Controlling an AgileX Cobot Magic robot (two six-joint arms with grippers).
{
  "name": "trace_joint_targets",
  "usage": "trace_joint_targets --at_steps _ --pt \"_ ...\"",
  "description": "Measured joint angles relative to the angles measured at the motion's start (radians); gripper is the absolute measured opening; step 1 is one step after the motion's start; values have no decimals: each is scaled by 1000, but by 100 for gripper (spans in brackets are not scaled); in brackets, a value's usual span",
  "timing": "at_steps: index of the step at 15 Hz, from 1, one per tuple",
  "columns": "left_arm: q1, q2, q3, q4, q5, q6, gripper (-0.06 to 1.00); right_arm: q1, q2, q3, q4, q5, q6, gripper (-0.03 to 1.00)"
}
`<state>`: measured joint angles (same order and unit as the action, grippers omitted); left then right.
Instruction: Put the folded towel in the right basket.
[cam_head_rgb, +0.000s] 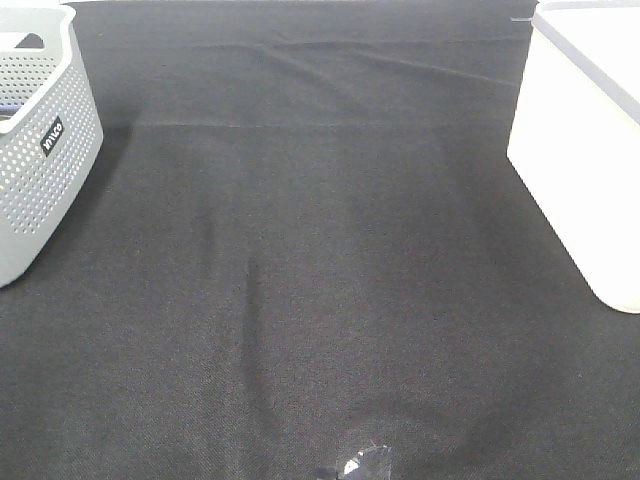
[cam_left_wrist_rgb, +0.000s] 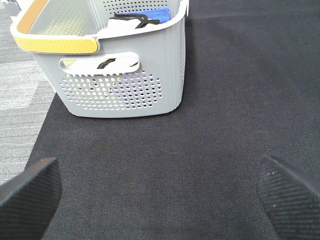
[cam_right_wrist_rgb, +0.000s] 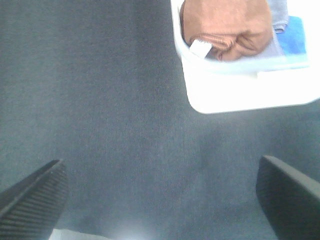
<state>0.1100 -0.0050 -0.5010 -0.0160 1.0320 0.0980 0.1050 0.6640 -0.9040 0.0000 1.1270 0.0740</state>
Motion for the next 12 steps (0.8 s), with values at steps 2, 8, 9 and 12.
trace_joint_targets --at_steps 2,8,9,12 --pt "0 0 0 0 0 0 99 0 -176 95 0 -2 -14 98" --pt "0 0 0 0 0 0 99 0 -531 337 0 -17 -100 98" --pt "0 0 0 0 0 0 99 0 -577 363 0 -16 -101 98" --pt "0 0 0 0 0 0 99 0 -667 380 14 -24 -102 98"
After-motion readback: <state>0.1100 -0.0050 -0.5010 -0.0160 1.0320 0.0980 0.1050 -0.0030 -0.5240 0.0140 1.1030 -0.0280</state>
